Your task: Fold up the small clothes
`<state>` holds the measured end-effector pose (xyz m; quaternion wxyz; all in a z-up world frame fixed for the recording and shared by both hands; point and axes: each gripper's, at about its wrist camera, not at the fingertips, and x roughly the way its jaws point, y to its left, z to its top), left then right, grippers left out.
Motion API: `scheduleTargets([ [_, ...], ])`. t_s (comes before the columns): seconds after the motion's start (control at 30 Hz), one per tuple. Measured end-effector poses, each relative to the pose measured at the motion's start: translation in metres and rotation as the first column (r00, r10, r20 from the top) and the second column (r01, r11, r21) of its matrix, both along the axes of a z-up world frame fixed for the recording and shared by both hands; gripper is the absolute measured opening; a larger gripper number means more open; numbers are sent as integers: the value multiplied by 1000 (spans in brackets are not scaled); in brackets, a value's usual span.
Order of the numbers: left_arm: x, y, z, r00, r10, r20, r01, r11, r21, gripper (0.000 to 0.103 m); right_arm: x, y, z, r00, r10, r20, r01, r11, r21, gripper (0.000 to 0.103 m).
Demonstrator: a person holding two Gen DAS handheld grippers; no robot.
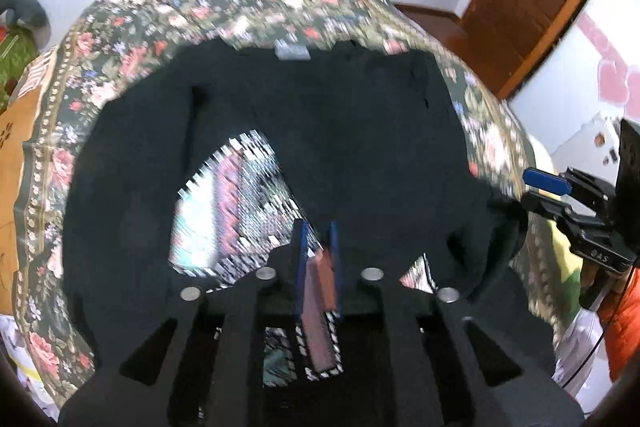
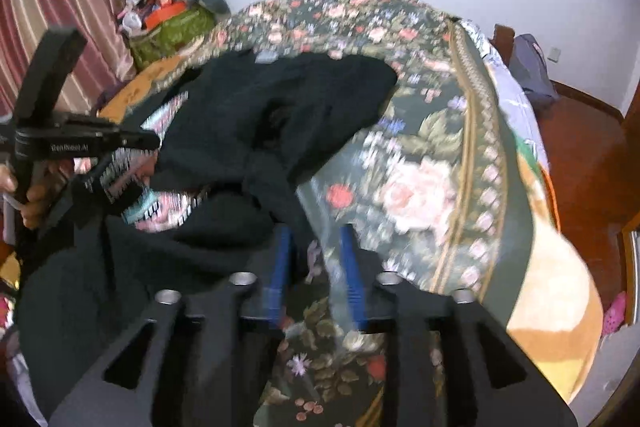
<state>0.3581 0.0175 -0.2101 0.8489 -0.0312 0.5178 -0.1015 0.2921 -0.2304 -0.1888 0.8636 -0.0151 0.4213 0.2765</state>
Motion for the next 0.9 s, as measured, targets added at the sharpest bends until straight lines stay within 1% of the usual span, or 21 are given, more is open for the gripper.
scheduleTargets([
  [0.07, 8, 7, 7, 999, 34, 32, -34, 999, 4, 30, 11, 0, 6, 1000, -18, 8, 17, 999, 45, 39],
  [0.1, 13, 10, 9, 998, 51, 45, -52, 999, 4, 33, 17, 1, 8, 1000, -29, 3, 29, 998, 64, 39],
  [0.13, 20, 12, 9, 997, 64, 48, -65, 998, 4, 39, 24, 4, 8, 999, -36, -3, 37, 996, 81, 39],
  [0.23, 37, 14, 2, 996, 78, 32, -78, 997, -2, 40, 49, 24, 0, 999, -30, -33, 33, 995, 96, 39],
  [0.33, 53, 11, -11, 997, 82, 9, -82, 997, 6, 40, 72, 44, -20, 996, -26, -85, 33, 997, 76, 39],
  [0.4, 57, 10, -17, 996, 88, 6, -88, 996, 22, 40, 79, 56, -30, 996, -34, -79, 39, 998, 52, 39],
  [0.43, 57, 9, -18, 996, 87, 18, -87, 996, 28, 40, 78, 58, -31, 998, -36, -55, 38, 998, 49, 36],
  [0.47, 56, 8, -18, 997, 77, 25, -78, 996, 42, 40, 78, 61, -31, 999, -31, -32, 32, 999, 40, 31],
  [0.5, 56, 7, -18, 997, 69, 29, -70, 996, 55, 40, 76, 62, -30, 999, -21, -28, 22, 999, 38, 19],
  [0.53, 55, 4, -19, 998, 59, 32, -61, 995, 74, 40, 76, 61, -30, 1000, -14, -25, 15, 999, 38, 10],
  [0.6, 55, 3, -19, 998, 55, 34, -57, 994, 90, 41, 74, 58, -25, 1000, 0, 1, 0, 1000, 17, 4],
  [0.73, 55, 5, -20, 997, 67, 35, -70, 992, 101, 44, 68, 37, -11, 999, -19, 47, 18, 1000, 22, 2],
  [0.83, 55, 6, -20, 997, 73, 35, -76, 991, 106, 45, 67, 22, -8, 998, -36, 47, 34, 999, 35, 2],
  [0.9, 55, 5, -21, 996, 81, 34, -84, 990, 116, 45, 64, 15, -9, 996, -59, 64, 60, 998, -2, 0],
])
